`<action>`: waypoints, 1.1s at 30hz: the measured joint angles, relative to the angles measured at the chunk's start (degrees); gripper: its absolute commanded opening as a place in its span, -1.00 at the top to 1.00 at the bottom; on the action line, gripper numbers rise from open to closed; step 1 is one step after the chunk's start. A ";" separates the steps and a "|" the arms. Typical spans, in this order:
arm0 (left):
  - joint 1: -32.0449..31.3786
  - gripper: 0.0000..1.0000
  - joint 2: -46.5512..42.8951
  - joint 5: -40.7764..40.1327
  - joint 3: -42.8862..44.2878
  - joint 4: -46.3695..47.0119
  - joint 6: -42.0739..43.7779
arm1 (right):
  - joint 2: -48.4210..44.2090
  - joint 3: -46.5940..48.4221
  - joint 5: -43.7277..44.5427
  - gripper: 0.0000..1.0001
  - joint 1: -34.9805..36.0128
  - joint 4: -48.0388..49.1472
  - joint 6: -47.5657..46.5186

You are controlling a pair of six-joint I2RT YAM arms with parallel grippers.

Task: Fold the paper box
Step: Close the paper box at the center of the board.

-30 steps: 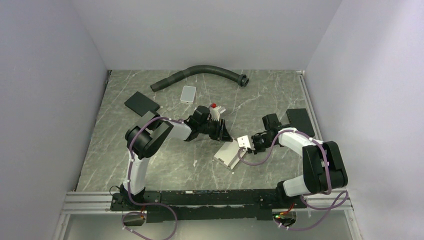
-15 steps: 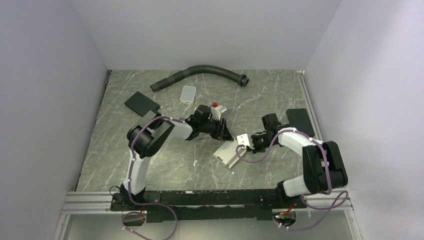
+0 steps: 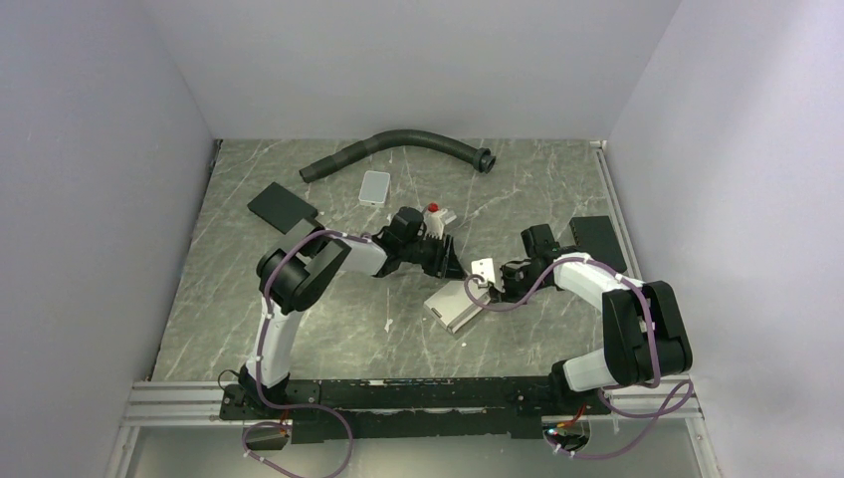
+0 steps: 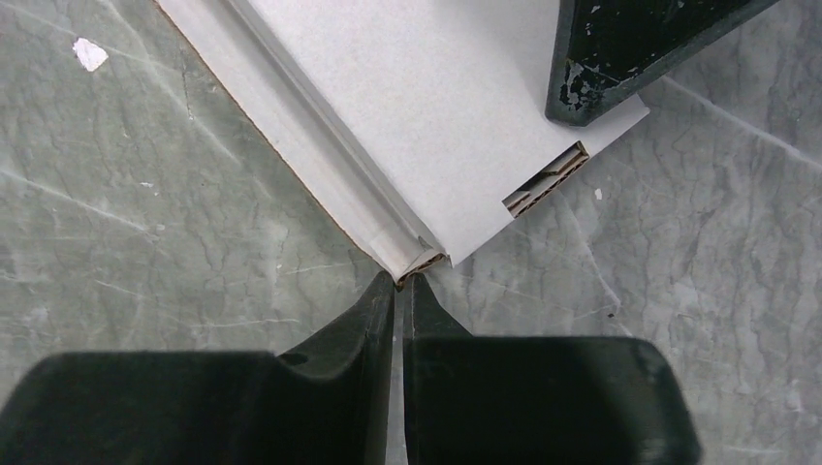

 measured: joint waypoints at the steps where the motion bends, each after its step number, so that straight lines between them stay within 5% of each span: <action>1: -0.07 0.11 0.20 0.07 0.28 0.02 0.15 | 0.00 0.04 0.00 1.00 0.00 0.00 0.81; 33: -0.50 0.14 2.73 1.97 3.41 0.70 1.95 | -0.68 0.61 6.67 1.00 3.37 6.21 28.85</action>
